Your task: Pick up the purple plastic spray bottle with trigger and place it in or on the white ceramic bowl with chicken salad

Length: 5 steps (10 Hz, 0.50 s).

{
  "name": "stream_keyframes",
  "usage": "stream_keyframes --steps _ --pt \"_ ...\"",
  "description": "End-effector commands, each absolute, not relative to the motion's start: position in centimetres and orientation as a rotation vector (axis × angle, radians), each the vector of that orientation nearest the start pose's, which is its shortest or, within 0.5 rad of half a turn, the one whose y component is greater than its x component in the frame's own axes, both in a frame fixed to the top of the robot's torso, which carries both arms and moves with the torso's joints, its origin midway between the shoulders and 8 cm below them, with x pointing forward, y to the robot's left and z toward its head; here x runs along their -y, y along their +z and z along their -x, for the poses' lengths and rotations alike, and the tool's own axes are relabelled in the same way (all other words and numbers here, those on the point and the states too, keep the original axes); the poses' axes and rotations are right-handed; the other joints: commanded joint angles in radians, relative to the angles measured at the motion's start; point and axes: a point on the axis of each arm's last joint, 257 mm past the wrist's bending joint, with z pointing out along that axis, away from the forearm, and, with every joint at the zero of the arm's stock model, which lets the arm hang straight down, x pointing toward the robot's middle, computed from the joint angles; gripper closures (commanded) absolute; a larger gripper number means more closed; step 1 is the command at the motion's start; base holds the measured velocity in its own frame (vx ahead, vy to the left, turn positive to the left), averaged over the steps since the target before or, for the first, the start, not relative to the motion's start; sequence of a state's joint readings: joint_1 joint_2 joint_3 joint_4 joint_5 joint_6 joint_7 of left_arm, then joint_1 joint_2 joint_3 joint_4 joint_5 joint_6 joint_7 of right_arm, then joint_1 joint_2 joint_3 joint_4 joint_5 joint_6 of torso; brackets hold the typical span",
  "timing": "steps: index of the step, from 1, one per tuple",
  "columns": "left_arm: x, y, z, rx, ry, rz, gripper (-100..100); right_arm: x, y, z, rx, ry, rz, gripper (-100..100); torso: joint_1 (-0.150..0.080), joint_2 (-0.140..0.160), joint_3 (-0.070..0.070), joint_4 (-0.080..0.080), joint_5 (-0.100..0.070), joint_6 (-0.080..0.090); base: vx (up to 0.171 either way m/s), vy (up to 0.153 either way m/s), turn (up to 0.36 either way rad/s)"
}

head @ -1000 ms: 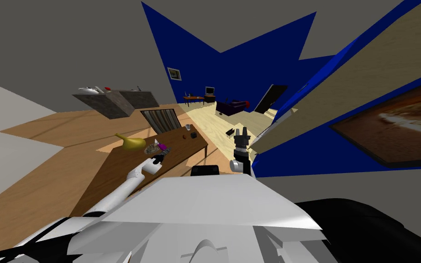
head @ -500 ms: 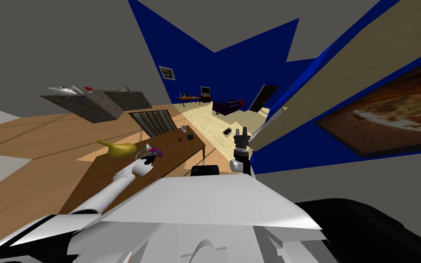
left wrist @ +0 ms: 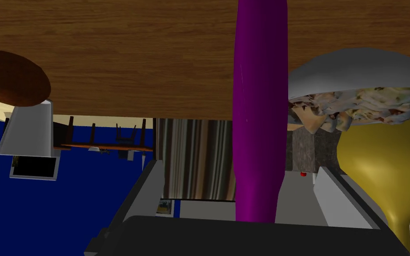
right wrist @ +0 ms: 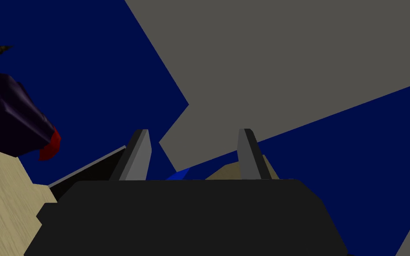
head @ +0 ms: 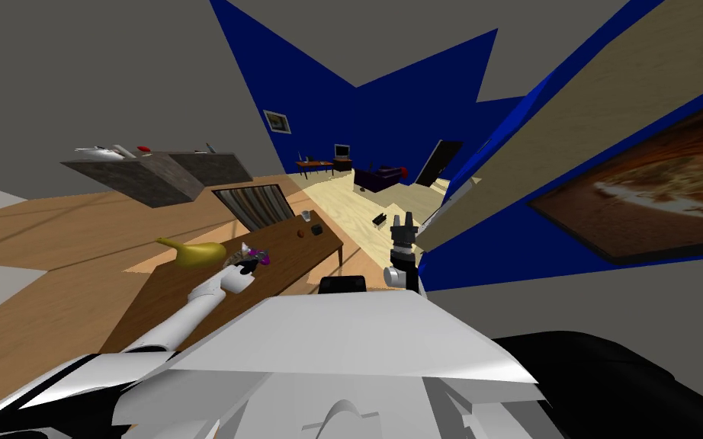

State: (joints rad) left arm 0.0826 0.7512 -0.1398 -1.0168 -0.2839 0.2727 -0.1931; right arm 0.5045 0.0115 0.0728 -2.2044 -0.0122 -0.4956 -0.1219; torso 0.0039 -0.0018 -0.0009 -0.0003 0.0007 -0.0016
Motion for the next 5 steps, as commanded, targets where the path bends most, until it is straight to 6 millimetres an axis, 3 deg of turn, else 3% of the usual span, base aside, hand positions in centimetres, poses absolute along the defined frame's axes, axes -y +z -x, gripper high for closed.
stream_keyframes --steps 1,2,3,5 --pt "-62.53 -43.71 -35.83 -2.104 0.359 0.751 -100 25.98 -1.23 -36.12 -0.618 1.473 -0.802 0 0.0 0.0 0.0 0.0 0.0 0.0 0.064 0.057 0.0" --pt "-62.66 -43.48 -35.77 -2.103 0.36 0.752 -100 25.98 -1.23 -36.11 -0.618 1.473 -0.802 0 0.0 -0.001 -0.001 0.0 0.0 0.0 0.029 0.025 -0.004" --pt "-62.63 -43.51 -35.79 -2.103 0.359 0.751 100 25.98 -1.23 -36.12 -0.618 1.473 -0.802 0 -0.001 0.001 0.0 0.0 0.0 0.0 0.005 0.005 0.0" --pt "-62.74 -43.51 -35.7 -2.104 0.363 0.753 100 25.98 -1.23 -36.12 -0.618 1.473 -0.802 0 -0.003 0.002 0.001 0.001 0.0 0.001 0.0 0.003 0.008"
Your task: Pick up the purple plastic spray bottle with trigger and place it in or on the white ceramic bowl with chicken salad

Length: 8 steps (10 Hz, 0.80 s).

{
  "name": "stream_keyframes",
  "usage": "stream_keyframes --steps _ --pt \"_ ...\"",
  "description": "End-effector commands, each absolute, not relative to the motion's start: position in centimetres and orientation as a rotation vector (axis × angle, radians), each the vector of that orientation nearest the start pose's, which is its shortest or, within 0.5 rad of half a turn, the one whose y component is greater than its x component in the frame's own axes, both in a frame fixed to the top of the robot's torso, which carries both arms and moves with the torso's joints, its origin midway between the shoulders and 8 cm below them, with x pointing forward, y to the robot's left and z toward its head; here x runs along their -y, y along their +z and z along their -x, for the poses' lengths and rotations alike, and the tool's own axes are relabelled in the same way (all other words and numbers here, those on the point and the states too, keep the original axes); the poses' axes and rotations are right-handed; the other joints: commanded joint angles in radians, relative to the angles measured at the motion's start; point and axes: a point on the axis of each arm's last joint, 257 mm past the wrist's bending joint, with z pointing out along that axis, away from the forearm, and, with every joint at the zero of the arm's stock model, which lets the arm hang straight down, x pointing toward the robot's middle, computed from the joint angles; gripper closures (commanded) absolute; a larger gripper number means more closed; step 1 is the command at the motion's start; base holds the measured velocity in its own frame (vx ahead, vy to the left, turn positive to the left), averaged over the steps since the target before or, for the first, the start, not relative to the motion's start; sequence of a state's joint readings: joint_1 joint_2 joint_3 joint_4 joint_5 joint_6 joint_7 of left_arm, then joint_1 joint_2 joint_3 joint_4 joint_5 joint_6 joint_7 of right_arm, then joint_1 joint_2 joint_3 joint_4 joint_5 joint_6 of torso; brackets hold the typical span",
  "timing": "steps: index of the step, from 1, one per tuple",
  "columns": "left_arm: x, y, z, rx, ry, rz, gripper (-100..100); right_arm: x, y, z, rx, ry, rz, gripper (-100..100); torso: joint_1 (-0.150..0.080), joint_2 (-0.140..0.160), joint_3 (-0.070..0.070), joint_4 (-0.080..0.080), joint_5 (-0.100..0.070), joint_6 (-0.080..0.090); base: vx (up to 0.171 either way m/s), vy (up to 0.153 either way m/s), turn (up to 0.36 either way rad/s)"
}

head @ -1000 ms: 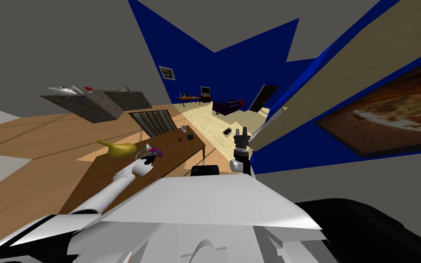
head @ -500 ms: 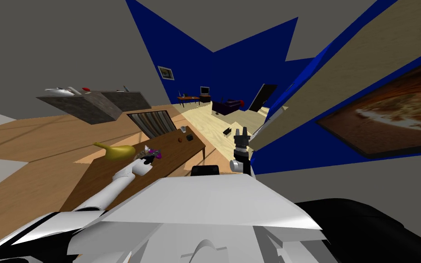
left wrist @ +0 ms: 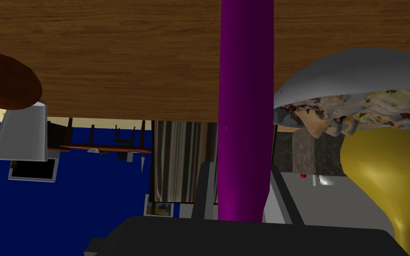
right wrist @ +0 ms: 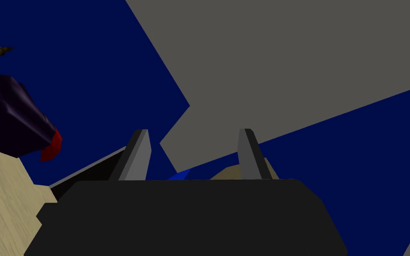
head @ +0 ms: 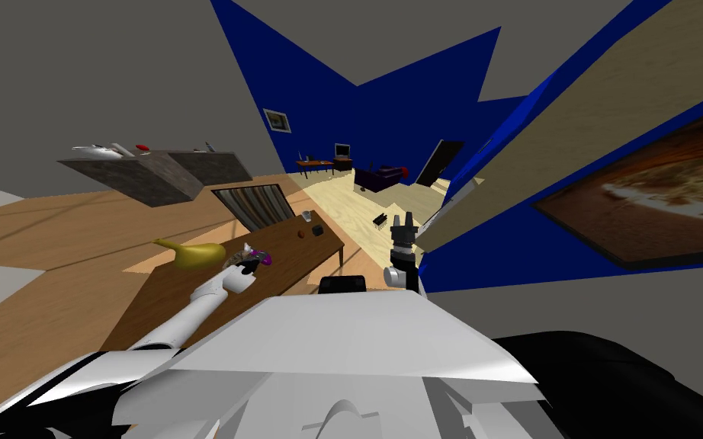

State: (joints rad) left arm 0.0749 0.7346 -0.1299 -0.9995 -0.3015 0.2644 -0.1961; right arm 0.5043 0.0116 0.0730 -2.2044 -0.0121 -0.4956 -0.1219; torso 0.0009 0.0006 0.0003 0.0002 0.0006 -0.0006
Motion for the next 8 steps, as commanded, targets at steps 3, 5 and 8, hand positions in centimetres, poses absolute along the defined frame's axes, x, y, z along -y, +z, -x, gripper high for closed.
stream_keyframes --steps 3,5,8 --pt "-62.7 -43.5 -35.7 -2.104 0.361 0.752 0 26.0 -1.2 -36.1 -0.618 1.473 -0.802 0 0.0 0.0 0.0 0.0 0.0 0.0 0.0 0.0 0.0" --pt "-63.1 -42.5 -35.6 -2.102 0.36 0.753 100 26.0 -1.2 -36.1 -0.617 1.473 -0.802 0 -0.002 0.003 0.001 0.0 0.0 0.0 -0.063 -0.058 -0.008" --pt "-62.4 -44.1 -34.3 -2.132 0.373 0.759 100 26.0 -1.2 -36.1 -0.618 1.473 -0.802 0 -0.002 0.002 0.001 0.001 -0.001 -0.001 -0.026 -0.046 0.029"
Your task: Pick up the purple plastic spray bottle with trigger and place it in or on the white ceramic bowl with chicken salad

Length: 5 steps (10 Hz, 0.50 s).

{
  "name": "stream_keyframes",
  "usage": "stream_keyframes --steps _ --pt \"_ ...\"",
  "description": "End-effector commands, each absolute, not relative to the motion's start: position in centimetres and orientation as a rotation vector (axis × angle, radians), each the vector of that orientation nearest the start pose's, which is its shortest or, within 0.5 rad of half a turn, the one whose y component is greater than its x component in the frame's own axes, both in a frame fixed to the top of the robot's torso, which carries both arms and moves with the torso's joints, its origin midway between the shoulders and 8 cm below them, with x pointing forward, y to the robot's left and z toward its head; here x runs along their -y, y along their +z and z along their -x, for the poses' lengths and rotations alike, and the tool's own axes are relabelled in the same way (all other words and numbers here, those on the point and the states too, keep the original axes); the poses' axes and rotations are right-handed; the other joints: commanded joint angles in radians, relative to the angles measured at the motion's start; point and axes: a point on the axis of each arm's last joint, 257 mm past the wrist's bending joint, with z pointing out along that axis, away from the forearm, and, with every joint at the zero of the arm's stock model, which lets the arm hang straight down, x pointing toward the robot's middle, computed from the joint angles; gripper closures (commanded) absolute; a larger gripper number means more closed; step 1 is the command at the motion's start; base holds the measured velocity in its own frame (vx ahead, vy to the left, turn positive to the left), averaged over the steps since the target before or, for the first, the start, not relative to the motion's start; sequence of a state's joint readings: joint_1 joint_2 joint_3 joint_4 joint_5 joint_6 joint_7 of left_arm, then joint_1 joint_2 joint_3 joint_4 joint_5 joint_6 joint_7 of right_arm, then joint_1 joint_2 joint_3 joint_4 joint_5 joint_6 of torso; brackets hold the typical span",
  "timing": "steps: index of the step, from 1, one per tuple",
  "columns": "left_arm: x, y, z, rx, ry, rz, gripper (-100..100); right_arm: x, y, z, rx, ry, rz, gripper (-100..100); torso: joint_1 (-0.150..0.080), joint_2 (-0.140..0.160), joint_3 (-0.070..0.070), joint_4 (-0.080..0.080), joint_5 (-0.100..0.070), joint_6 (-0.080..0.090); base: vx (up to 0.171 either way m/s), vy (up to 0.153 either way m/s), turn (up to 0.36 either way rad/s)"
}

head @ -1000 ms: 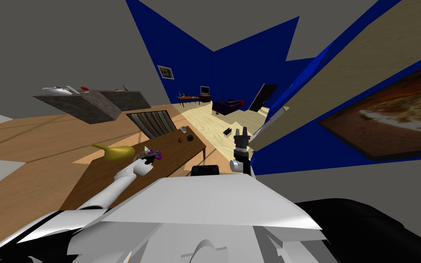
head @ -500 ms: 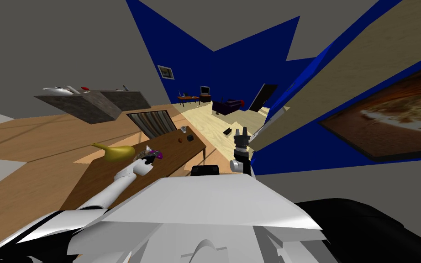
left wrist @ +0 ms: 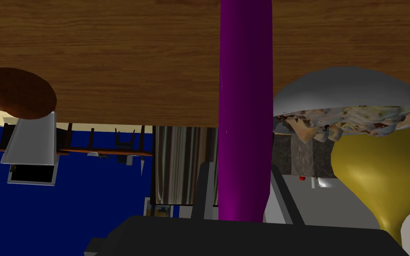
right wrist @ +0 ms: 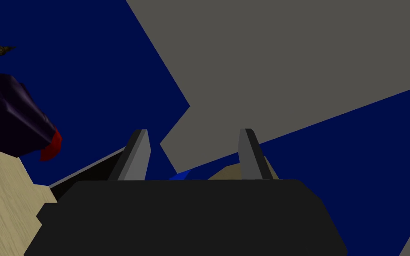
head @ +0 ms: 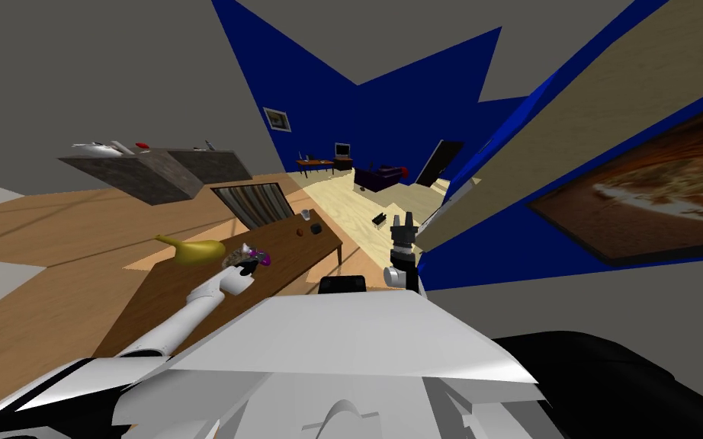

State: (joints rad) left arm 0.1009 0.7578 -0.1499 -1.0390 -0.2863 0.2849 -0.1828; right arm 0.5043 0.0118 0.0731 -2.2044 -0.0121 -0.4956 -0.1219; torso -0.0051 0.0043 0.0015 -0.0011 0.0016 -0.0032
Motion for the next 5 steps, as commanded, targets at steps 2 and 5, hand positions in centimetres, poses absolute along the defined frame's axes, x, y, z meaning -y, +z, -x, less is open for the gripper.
stream_keyframes --steps 2,5 --pt "-62.4 -45.3 -32.7 -2.156 0.394 0.78 100 26.0 -1.2 -36.1 -0.617 1.474 -0.802 0 -0.002 0.003 0.0 -0.004 0.005 -0.002 -0.062 -0.138 0.09" --pt "-63.3 -46.1 -30.5 -2.171 0.434 0.837 100 26.0 -1.2 -36.1 -0.617 1.473 -0.802 0 0.009 0.002 -0.003 -0.009 0.011 -0.007 -0.04 -0.023 0.036"
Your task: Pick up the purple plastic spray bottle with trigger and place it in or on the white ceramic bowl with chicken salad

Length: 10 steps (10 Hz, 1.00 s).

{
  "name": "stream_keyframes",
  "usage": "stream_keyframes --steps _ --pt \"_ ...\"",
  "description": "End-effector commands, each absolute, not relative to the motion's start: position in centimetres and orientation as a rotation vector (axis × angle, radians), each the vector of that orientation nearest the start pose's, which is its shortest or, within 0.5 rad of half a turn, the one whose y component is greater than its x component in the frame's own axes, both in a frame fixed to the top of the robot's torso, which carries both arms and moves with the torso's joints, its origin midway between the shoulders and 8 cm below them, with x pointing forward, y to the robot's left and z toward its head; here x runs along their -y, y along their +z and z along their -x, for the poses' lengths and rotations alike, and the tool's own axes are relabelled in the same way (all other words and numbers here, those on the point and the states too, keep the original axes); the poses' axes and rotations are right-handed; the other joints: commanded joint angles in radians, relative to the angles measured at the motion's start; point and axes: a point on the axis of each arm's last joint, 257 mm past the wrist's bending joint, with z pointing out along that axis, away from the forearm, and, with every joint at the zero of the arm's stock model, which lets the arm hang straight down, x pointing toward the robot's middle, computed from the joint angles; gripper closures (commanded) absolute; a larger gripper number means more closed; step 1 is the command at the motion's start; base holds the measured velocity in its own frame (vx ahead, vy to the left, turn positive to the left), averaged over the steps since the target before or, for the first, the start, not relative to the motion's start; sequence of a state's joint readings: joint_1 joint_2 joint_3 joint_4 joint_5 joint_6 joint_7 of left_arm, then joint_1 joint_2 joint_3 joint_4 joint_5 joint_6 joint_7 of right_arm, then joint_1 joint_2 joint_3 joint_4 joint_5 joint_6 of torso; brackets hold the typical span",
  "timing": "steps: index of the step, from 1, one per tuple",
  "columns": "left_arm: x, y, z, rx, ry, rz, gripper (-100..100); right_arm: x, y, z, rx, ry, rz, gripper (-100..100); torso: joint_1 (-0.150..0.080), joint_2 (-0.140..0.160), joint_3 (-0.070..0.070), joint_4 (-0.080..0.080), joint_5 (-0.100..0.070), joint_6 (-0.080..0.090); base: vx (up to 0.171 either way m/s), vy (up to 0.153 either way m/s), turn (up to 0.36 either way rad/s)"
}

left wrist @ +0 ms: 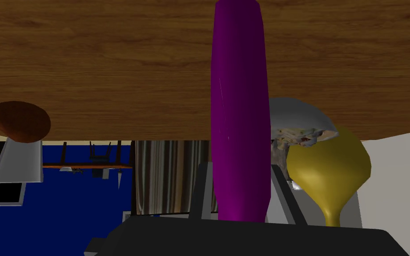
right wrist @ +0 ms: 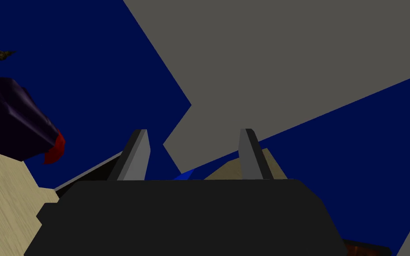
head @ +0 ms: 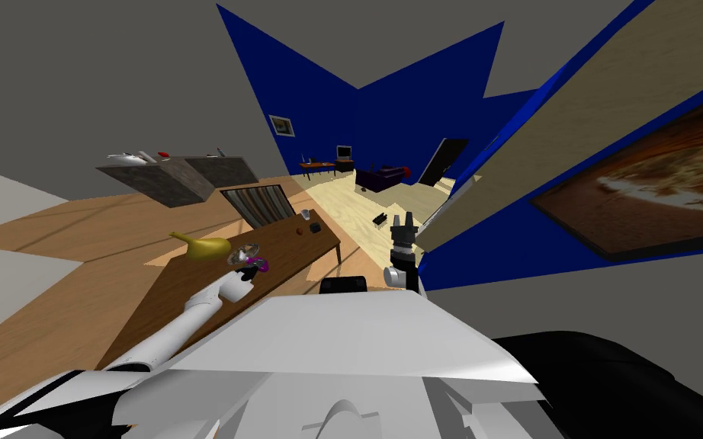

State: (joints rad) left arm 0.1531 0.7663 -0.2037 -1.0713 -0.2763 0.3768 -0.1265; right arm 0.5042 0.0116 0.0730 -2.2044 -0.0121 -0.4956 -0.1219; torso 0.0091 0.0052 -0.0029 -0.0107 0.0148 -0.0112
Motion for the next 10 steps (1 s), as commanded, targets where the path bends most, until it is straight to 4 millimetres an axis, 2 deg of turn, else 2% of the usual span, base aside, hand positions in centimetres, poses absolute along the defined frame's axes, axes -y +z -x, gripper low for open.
stream_keyframes --steps 1,2,3,4,6,10 --pt "-63.6 -46.2 -30.0 -2.175 0.445 0.843 100 26.0 -1.2 -36.1 -0.618 1.473 -0.802 0 0.0 0.0 0.0 0.0 0.0 0.0 -0.014 0.016 0.002" --pt "-63.6 -46.2 -30.0 -2.175 0.445 0.843 100 26.0 -1.2 -36.1 -0.618 1.473 -0.802 0 0.002 -0.002 -0.001 -0.001 0.0 -0.001 -0.001 0.012 0.009" --pt "-65.3 -46.0 -28.6 -2.171 0.483 0.893 100 26.0 -1.2 -36.1 -0.618 1.473 -0.802 0 0.002 -0.003 -0.002 -0.001 0.001 0.0 -0.014 0.058 -0.06" --pt "-65.3 -46.0 -28.6 -2.171 0.483 0.893 100 26.0 -1.2 -36.1 -0.618 1.473 -0.802 0 0.005 -0.003 -0.002 -0.001 0.0 -0.001 -0.022 0.075 -0.031" --pt "-67.5 -44.9 -27.3 -2.158 0.525 0.939 100 26.0 -1.2 -36.1 -0.618 1.473 -0.801 0 0.007 -0.002 -0.002 -0.001 0.001 -0.002 -0.053 0.092 -0.061" --pt "-70.7 -42.2 -26.3 -2.131 0.58 0.975 100 26.0 -1.2 -36.1 -0.618 1.473 -0.801 0 0.008 0.0 0.0 0.0 0.0 -0.002 -0.066 0.101 -0.076"
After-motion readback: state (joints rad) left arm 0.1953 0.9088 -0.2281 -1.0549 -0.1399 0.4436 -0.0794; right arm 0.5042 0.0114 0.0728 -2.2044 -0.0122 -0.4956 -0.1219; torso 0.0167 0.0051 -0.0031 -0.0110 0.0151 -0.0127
